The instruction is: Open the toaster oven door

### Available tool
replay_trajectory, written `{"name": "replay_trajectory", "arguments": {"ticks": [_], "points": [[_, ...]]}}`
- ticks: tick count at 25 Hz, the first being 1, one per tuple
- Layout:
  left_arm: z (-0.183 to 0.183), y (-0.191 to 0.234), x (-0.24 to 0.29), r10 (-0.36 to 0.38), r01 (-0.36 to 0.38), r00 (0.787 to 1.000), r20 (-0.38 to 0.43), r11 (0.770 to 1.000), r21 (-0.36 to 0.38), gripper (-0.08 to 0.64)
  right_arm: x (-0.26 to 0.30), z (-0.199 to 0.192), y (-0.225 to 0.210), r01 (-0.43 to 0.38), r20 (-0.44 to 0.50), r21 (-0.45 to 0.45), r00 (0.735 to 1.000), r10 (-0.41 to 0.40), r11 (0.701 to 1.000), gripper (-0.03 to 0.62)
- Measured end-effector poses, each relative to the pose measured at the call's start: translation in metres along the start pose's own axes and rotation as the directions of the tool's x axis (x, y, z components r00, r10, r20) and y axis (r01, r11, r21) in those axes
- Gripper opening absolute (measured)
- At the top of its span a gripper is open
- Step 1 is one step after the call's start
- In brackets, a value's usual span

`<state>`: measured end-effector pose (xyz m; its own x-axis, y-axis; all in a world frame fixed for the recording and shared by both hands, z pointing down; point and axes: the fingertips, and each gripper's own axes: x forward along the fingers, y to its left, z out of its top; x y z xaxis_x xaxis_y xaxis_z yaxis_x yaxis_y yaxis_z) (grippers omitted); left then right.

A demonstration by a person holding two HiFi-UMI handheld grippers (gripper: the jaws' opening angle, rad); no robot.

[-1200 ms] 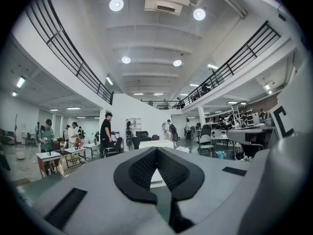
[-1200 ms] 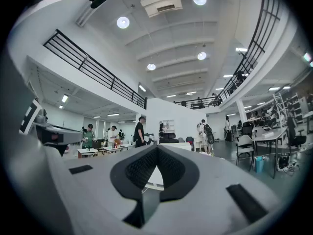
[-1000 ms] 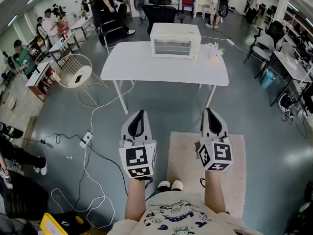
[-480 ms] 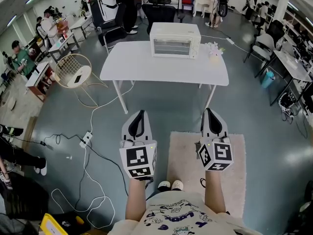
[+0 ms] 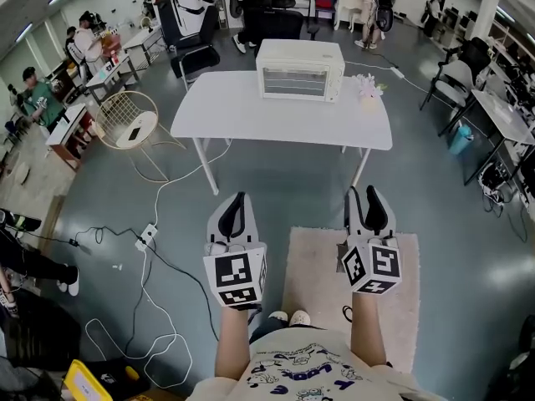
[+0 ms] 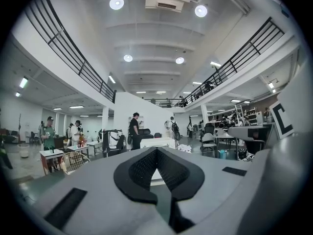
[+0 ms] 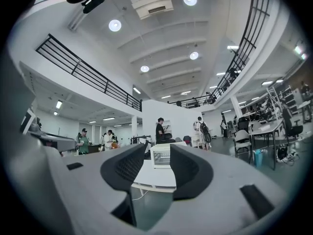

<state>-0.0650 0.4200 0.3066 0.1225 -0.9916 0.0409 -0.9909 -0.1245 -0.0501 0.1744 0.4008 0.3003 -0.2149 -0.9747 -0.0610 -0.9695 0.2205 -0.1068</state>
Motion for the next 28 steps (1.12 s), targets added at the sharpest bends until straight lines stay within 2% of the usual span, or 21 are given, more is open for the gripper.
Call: {"name": "replay_trajectory", "arguments": {"ticks": [4, 6, 18, 28], "points": [[-0.008, -0.008, 0.001, 0.018, -0.018, 1.0, -0.009, 1.0, -0.002, 0.003, 0.0, -0.009, -0.01, -0.016, -0.016, 0.007, 1.0, 0.016, 1.0, 0.166], [-0.011, -0.012, 0.001, 0.028, -0.029, 0.999, -0.017, 1.0, -0.005, 0.003, 0.002, -0.012, -0.014, -0.037, -0.028, 0.009, 0.999, 0.037, 0.999, 0.249], [-0.021, -0.017, 0.038, 0.035, -0.035, 0.998, -0.047, 0.999, -0.009, 0.003, 0.036, -0.027, -0.028, -0.056, -0.067, 0.011, 0.996, 0.056, 0.998, 0.249], [-0.024, 0.015, 0.14, -0.001, 0.001, 1.0, -0.028, 1.0, -0.014, 0.003, 0.135, -0.038, -0.036, -0.009, -0.054, 0.01, 0.999, 0.009, 1.0, 0.249]]}}
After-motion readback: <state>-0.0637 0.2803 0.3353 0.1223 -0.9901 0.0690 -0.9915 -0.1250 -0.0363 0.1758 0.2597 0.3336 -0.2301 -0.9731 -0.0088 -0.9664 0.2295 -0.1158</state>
